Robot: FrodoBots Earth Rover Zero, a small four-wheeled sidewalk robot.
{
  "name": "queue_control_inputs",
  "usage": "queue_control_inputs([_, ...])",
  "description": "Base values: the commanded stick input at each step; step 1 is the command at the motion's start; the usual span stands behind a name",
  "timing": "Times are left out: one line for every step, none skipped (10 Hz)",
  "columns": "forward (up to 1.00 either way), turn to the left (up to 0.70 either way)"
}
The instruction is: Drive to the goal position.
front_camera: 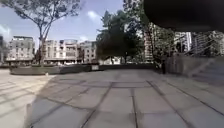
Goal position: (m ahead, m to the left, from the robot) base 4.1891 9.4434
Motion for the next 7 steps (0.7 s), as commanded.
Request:
queue_control_inputs([0.7,0.0])
queue_control_inputs([0.7,0.0])
queue_control_inputs([0.7,0.0])
queue_control_inputs([0.7,0.0])
queue_control_inputs([0.7,0.0])
queue_control_inputs([0.7,0.0])
queue_control_inputs([0.7,0.0])
